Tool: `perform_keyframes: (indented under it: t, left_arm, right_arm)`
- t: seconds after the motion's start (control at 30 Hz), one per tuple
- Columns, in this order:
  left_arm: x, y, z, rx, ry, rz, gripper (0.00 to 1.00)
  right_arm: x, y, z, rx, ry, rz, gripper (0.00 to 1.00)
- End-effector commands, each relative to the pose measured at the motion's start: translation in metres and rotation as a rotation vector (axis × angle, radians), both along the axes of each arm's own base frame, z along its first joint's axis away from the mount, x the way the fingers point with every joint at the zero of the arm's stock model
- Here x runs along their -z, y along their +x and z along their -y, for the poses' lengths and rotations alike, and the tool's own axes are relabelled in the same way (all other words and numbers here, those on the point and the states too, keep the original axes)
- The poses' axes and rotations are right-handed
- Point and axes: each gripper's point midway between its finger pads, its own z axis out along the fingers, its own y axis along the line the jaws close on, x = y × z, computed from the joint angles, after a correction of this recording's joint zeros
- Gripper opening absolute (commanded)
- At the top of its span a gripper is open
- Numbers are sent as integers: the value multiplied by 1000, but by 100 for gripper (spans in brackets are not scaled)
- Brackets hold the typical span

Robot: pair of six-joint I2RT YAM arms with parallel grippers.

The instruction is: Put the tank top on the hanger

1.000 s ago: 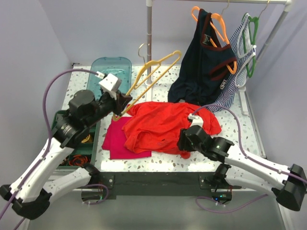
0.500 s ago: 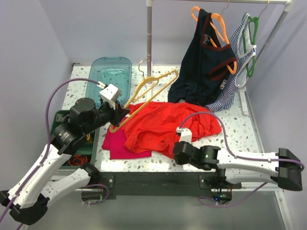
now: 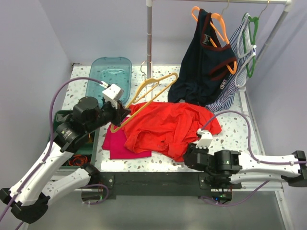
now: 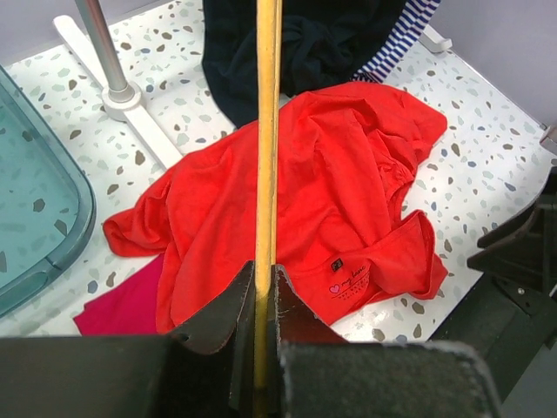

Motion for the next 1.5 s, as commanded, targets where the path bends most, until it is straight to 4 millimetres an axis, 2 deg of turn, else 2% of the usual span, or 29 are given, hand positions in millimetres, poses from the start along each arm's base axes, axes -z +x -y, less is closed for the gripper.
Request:
perform_keyframes:
  t: [0.0, 0.03, 0.07, 0.13, 0.17, 0.23, 0.43, 0.53, 0.67, 0.83, 0.97, 1.1, 1.3, 1.47]
  left_arm:
    - [-12, -6, 8, 48, -43, 23, 0]
    - [-12, -7, 10, 55, -52, 17, 0]
    - [-8, -8, 11, 59, -52, 7, 0]
    - [-6, -11, 13, 76, -61, -4, 0]
    - [-3, -12, 13, 78, -60, -11, 0]
    - [-3, -14, 12, 77, -68, -15, 0]
    - [2, -21, 11, 89, -73, -32, 0]
    - [7, -26, 9, 92, -73, -48, 0]
    - [13, -34, 8, 106, -85, -70, 0]
    - [15, -46, 10, 148, -106, -79, 0]
    - [16, -48, 10, 158, -112, -78, 0]
    - [19, -46, 10, 151, -105, -83, 0]
    - [15, -49, 10, 160, -114, -76, 0]
    - [12, -56, 13, 195, -126, -78, 0]
  right_arm:
    - [1, 28, 35, 216, -73, 58, 48]
    - [5, 29, 35, 183, -90, 51, 48]
    - [15, 32, 26, 197, -27, 2, 47]
    - [21, 40, 24, 198, 14, -13, 46]
    - [22, 42, 16, 189, 68, -16, 46]
    - [22, 49, 16, 199, 72, -16, 47]
    - [26, 60, -3, 177, 108, -45, 48]
    - [36, 60, -4, 185, 106, -75, 47]
    - [48, 54, 6, 204, 77, -103, 33]
    - [52, 47, 23, 230, 58, -105, 33]
    - [42, 47, 24, 230, 83, -82, 39]
    - [44, 46, 29, 234, 58, -87, 36]
    - [63, 44, 19, 217, 71, -119, 33]
    - [61, 53, 11, 204, 67, -93, 33]
